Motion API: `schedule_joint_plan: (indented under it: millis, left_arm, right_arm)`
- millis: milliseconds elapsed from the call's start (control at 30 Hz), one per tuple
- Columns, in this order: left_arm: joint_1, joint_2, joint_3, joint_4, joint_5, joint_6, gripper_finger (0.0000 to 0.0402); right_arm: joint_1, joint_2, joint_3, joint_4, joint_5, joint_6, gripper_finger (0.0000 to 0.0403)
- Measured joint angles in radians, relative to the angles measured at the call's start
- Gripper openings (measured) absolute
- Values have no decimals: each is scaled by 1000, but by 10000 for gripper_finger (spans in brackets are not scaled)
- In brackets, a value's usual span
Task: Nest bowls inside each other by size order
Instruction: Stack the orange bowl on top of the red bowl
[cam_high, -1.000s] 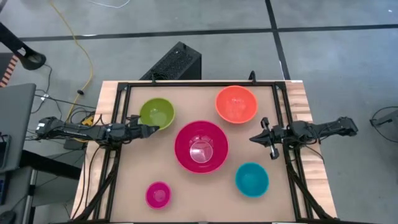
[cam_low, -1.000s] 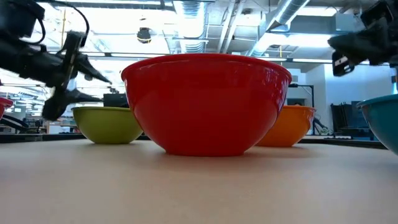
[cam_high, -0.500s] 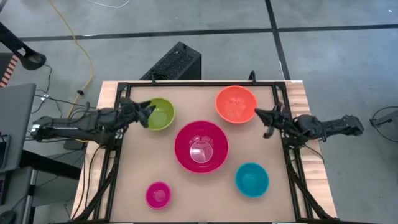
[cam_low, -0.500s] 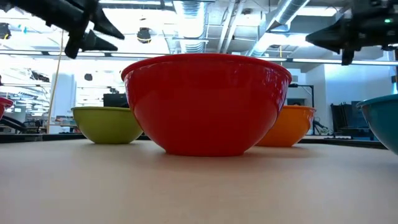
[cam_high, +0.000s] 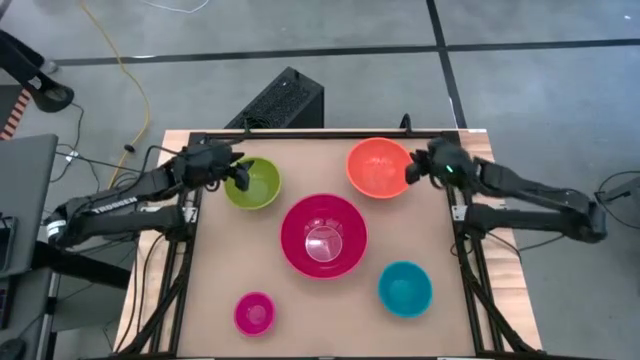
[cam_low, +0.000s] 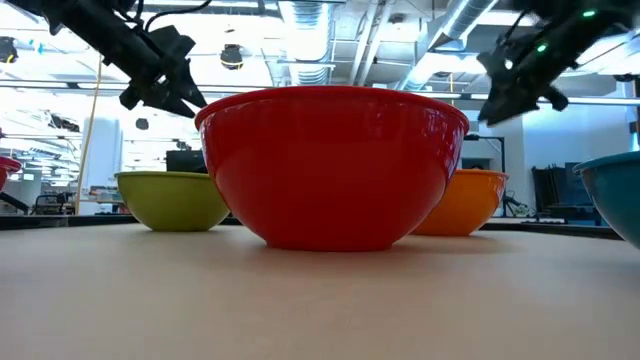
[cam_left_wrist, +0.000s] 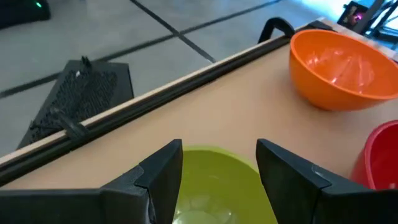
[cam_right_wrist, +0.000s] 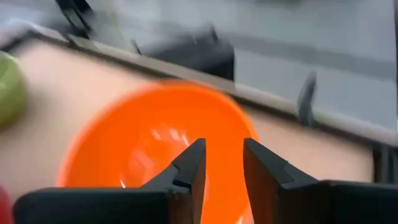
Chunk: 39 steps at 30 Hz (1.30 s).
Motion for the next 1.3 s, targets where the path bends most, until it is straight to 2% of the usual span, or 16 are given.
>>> schedule_joint_plan:
  millis: [133, 200, 400, 633, 867, 1067, 1300]
  left_arm:
    - [41, 0, 0, 4, 42, 8, 194]
    - [52, 0, 0, 4, 51, 14, 194]
    - [52, 0, 0, 4, 67, 10, 194]
    - [51, 0, 0, 3, 77, -1, 194]
    - [51, 0, 0, -2, 76, -3, 194]
    - [51, 0, 0, -5, 68, -9, 194]
    - [51, 0, 0, -7, 68, -15, 194]
  right_arm:
    - [-194, 141, 98, -112, -233, -8, 142]
    - [-259, 203, 133, -115, -304, -34, 159]
    - [-373, 341, 181, -117, -326, -59, 206]
    - [-420, 466, 205, -118, -382, -139, 234]
    - [-439, 547, 205, -120, -450, -163, 235]
    - [-438, 609, 205, -119, -456, -166, 229]
    - [-438, 668, 205, -120, -456, -166, 172]
